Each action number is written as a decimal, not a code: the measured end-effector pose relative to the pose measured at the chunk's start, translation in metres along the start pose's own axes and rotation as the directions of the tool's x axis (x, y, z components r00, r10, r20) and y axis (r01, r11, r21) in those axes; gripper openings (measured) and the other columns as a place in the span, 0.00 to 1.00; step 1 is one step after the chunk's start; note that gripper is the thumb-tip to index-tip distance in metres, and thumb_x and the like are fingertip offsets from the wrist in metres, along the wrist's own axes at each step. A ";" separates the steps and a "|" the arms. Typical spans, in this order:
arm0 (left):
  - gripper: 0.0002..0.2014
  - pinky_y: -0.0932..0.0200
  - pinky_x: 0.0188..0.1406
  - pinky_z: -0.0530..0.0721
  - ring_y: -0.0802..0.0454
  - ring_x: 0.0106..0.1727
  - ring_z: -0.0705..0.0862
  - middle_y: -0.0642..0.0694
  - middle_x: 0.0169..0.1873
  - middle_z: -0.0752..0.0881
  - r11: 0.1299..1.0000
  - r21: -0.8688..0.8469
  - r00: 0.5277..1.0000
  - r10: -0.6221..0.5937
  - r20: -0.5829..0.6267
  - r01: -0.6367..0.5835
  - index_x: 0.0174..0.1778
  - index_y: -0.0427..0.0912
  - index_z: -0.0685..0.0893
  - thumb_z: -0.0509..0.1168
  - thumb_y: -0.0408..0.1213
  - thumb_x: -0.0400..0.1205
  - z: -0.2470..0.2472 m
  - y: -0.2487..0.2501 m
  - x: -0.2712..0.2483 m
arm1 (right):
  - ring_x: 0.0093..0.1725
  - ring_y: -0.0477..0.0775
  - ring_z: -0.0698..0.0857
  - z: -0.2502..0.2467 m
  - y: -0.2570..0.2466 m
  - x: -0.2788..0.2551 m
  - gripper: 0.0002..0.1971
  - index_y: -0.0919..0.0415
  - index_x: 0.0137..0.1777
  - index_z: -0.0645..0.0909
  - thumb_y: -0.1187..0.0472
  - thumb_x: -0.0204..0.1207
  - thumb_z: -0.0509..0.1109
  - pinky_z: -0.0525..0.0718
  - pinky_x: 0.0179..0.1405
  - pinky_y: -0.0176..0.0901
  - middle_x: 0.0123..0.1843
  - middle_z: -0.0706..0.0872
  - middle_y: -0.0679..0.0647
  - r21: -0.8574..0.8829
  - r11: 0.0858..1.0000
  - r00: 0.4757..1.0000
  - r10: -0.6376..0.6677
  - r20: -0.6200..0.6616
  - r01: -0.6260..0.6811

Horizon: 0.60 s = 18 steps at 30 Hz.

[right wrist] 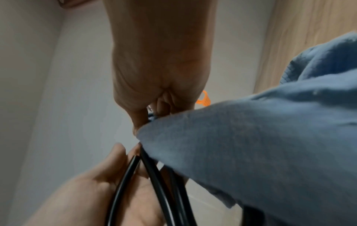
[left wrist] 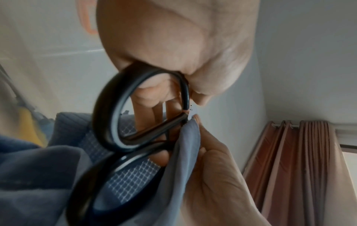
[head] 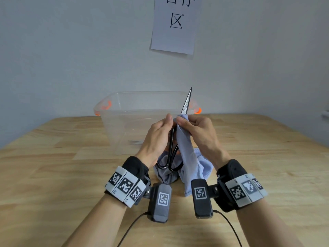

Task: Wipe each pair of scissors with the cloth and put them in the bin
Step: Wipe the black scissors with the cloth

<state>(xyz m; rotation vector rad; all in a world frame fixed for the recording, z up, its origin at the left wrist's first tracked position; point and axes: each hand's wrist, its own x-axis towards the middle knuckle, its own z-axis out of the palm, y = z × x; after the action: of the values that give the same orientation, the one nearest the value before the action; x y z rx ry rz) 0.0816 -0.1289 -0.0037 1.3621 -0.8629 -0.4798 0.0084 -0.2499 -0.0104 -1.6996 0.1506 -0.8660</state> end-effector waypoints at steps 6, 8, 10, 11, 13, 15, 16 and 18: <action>0.20 0.46 0.72 0.81 0.65 0.63 0.85 0.70 0.50 0.89 0.998 0.065 0.999 0.022 -0.044 -0.020 0.44 0.68 0.89 0.53 0.51 0.91 0.000 -0.005 0.003 | 0.25 0.46 0.62 0.005 0.012 0.003 0.26 0.62 0.27 0.70 0.51 0.85 0.67 0.60 0.24 0.41 0.23 0.65 0.51 -0.287 0.950 0.980 -0.160 -0.119 0.121; 0.18 0.48 0.71 0.81 0.63 0.63 0.85 0.67 0.53 0.89 0.996 0.079 0.999 0.038 -0.036 -0.035 0.46 0.68 0.89 0.53 0.51 0.91 0.000 -0.007 0.003 | 0.24 0.46 0.60 0.006 0.013 0.004 0.28 0.59 0.25 0.66 0.51 0.86 0.66 0.59 0.24 0.42 0.22 0.63 0.50 -0.316 0.939 0.969 -0.192 -0.158 0.135; 0.17 0.53 0.66 0.82 0.69 0.57 0.85 0.69 0.47 0.89 0.996 0.086 0.999 0.036 -0.032 -0.033 0.46 0.63 0.87 0.53 0.50 0.91 0.002 -0.007 0.002 | 0.23 0.46 0.58 0.005 0.014 0.004 0.29 0.59 0.23 0.64 0.53 0.87 0.66 0.57 0.23 0.39 0.21 0.61 0.50 -0.265 0.956 0.963 -0.181 -0.199 0.125; 0.17 0.54 0.62 0.83 0.70 0.54 0.86 0.70 0.44 0.90 0.996 0.083 0.999 0.036 -0.030 -0.033 0.46 0.61 0.87 0.53 0.49 0.91 0.002 -0.007 0.001 | 0.23 0.46 0.57 0.004 0.015 0.004 0.29 0.61 0.23 0.63 0.55 0.87 0.66 0.56 0.23 0.38 0.21 0.60 0.50 -0.225 0.967 0.963 -0.169 -0.210 0.121; 0.17 0.47 0.56 0.87 0.61 0.52 0.89 0.63 0.45 0.91 0.997 0.062 0.999 0.048 -0.014 -0.047 0.48 0.54 0.88 0.54 0.48 0.91 0.002 -0.006 0.001 | 0.23 0.47 0.57 0.003 0.015 0.004 0.30 0.66 0.23 0.63 0.56 0.86 0.66 0.56 0.23 0.38 0.22 0.59 0.52 -0.150 0.982 0.967 -0.142 -0.213 0.111; 0.17 0.42 0.46 0.90 0.48 0.48 0.89 0.44 0.47 0.91 0.998 0.020 0.998 0.057 0.005 -0.057 0.52 0.41 0.86 0.56 0.47 0.91 0.002 -0.005 0.001 | 0.26 0.53 0.60 0.002 0.015 0.005 0.30 0.72 0.26 0.65 0.56 0.86 0.66 0.56 0.25 0.43 0.25 0.62 0.56 -0.048 0.996 0.976 -0.086 -0.200 0.078; 0.16 0.45 0.38 0.90 0.45 0.43 0.88 0.38 0.44 0.88 0.999 -0.012 0.999 0.042 0.009 -0.042 0.52 0.36 0.84 0.58 0.45 0.91 0.001 -0.004 0.000 | 0.28 0.56 0.63 0.002 0.015 0.005 0.29 0.77 0.29 0.68 0.56 0.87 0.66 0.60 0.24 0.45 0.28 0.66 0.59 0.032 0.999 0.981 -0.035 -0.191 0.042; 0.13 0.49 0.29 0.88 0.41 0.34 0.86 0.36 0.40 0.83 0.999 -0.047 1.000 0.012 0.005 -0.012 0.50 0.32 0.81 0.62 0.40 0.89 -0.002 -0.004 0.000 | 0.31 0.60 0.73 0.000 0.016 0.005 0.27 0.85 0.42 0.77 0.55 0.87 0.65 0.75 0.23 0.44 0.34 0.76 0.66 0.198 0.979 0.988 0.068 -0.141 -0.039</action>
<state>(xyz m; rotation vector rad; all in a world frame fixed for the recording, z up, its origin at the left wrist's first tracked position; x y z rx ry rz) 0.0837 -0.1286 -0.0077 1.3130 -0.8587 -0.4918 0.0170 -0.2576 -0.0221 -1.4437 0.2041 -0.9351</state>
